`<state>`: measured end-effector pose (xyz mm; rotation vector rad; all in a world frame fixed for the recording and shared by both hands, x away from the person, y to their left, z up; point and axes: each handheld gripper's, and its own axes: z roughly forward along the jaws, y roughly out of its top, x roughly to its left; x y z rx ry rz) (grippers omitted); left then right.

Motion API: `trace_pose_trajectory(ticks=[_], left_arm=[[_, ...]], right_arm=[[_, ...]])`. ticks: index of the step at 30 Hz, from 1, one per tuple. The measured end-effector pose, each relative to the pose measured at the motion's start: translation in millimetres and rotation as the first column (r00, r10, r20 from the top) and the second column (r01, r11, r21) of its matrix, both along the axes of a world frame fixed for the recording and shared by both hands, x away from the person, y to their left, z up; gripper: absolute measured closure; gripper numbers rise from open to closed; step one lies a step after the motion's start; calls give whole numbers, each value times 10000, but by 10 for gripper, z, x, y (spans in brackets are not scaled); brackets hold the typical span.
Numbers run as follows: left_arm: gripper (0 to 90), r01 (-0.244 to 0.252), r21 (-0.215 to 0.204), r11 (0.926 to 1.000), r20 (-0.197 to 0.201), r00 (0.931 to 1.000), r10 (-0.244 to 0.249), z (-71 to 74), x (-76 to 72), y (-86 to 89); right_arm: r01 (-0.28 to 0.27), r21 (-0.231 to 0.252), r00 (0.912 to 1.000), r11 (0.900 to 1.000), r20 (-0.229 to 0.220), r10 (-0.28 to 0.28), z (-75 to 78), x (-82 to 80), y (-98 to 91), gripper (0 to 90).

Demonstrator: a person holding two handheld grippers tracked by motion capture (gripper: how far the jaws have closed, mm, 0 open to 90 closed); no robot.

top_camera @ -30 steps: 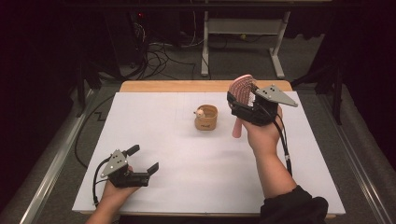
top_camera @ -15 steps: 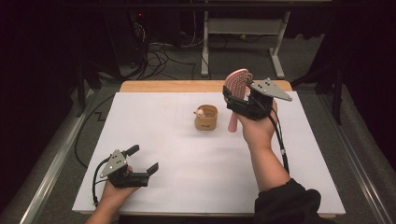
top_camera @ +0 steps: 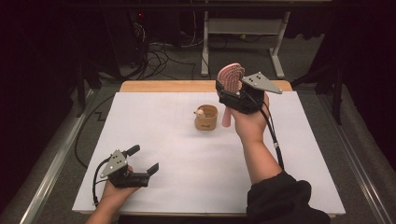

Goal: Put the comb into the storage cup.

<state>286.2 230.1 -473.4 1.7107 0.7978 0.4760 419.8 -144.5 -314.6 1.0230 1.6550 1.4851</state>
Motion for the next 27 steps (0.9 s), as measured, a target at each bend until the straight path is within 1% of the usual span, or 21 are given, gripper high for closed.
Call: trace_pose_trajectory(ticks=[3, 8, 11, 15, 17, 24, 27], left_arm=[[0, 8, 8, 10000, -12, 10000, -8, -1, 0, 2], [0, -22, -90, 10000, -11, 10000, 22, -3, -2, -2], [0, 18, -22, 10000, -19, 10000, -18, -4, 0, 4], [0, 33, -4, 10000, -22, 10000, -33, -6, 0, 2], [0, 9, -48, 10000, -21, 10000, -9, -5, -2, 3], [0, -5, -36, 10000, -27, 10000, 5, -8, 3, 10], [0, -15, -42, 10000, -102, 9999, 15, -16, 19, -1]], right_arm=[[-5, 60, 10000, 10000, 10, 5, 11, 27, 32, 204], [-20, 45, 10000, 10000, 70, 20, 39, 76, 77, 204], [-22, 64, 9999, 10000, 101, 21, 50, 106, 105, 204], [-16, 127, 10000, 9999, 25, 16, 48, 151, 141, 204], [6, 42, 10000, 10000, 69, -7, 50, 171, 161, 204], [-20, 106, 10000, 9999, 80, 20, 52, 236, 238, 204], [-28, 94, 9999, 10000, 112, 27, 37, 273, 265, 204]])
